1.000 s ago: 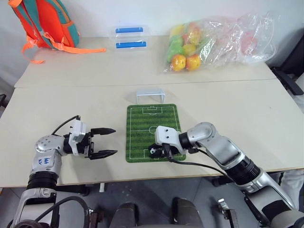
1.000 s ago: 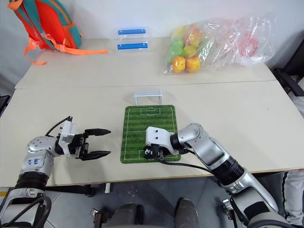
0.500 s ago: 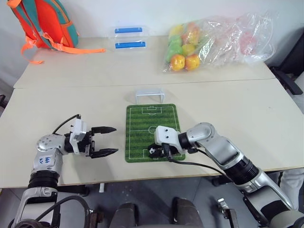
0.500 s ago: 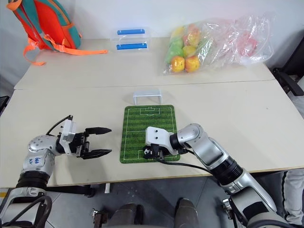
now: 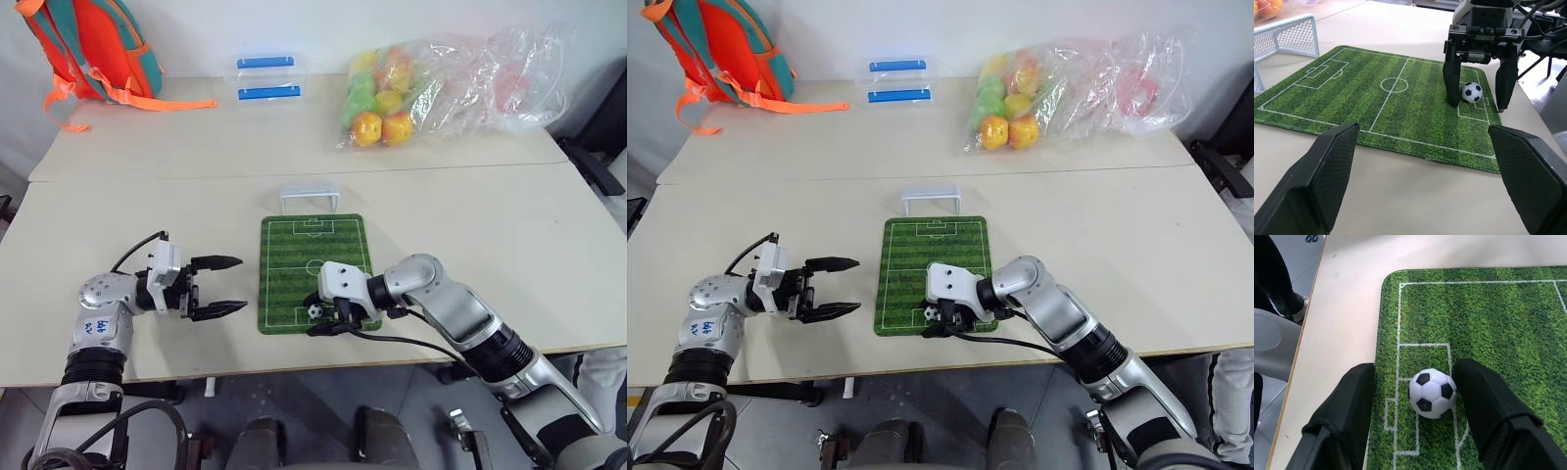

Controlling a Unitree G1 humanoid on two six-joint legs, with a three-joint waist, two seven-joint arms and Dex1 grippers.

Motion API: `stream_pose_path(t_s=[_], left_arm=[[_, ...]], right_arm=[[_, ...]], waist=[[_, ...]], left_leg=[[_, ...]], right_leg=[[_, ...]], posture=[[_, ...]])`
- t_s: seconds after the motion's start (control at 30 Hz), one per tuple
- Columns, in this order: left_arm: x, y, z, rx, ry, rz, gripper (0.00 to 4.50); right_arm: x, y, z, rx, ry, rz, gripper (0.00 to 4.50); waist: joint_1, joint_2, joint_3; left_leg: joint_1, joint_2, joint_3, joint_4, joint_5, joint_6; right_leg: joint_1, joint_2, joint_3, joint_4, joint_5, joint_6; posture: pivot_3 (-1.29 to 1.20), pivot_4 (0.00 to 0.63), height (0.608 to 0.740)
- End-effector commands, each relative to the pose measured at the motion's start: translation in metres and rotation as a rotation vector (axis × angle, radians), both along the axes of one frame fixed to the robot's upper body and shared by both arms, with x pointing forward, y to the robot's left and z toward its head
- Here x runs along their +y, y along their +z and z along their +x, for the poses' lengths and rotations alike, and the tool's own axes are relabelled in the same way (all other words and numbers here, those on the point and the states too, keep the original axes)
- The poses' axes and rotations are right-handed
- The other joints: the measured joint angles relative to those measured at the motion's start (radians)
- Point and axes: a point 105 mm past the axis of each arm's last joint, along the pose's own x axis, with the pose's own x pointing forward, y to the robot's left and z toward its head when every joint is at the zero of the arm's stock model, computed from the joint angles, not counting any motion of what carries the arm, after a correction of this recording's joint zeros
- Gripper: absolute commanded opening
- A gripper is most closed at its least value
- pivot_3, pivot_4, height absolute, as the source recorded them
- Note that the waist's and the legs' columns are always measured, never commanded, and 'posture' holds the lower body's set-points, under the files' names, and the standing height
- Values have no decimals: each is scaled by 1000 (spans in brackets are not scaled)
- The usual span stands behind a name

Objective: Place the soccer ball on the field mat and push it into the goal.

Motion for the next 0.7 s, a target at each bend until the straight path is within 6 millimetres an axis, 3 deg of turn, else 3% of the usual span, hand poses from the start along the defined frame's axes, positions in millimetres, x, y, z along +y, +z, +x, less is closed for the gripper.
stream_pose_path(t_s=[0.03,0.17,0.33,0.43,0.63,0.7], left_arm=[[1,8,1,-43,6,-12,4500],[0,8,3,-45,3,-14,4500],[-1,9,4,-48,-7,-22,4500],[-1,9,3,-48,-20,-26,4500],[6,12,-7,-35,-52,-58,4500],[9,11,-9,-25,-47,-50,4500]], right_arm=[[6,32,-1,-85,39,54,2773],[13,67,-5,-142,74,108,2773],[16,83,-4,-186,39,152,2773],[8,76,-16,-146,36,148,2174],[-8,45,-32,-72,18,99,82],[-9,42,-36,-61,30,98,33]], waist=[[0,0,0],[1,0,0],[3,0,0],[4,0,0],[2,0,0],[-2,0,0]], left_leg=[[0,0,0,0,0,0],[0,0,0,0,0,0],[0,0,0,0,0,0],[-1,0,0,0,0,0],[-1,0,0,-1,-2,0],[0,0,1,-1,-2,0]], right_leg=[[0,0,0,0,0,0],[0,0,0,0,0,0],[0,0,0,0,0,0],[0,0,0,0,0,0],[0,0,-1,-1,0,0],[0,0,-1,-1,0,0]], posture=[[0,150,740],[0,150,740],[0,150,740],[0,150,740],[0,150,740],[0,150,740]])
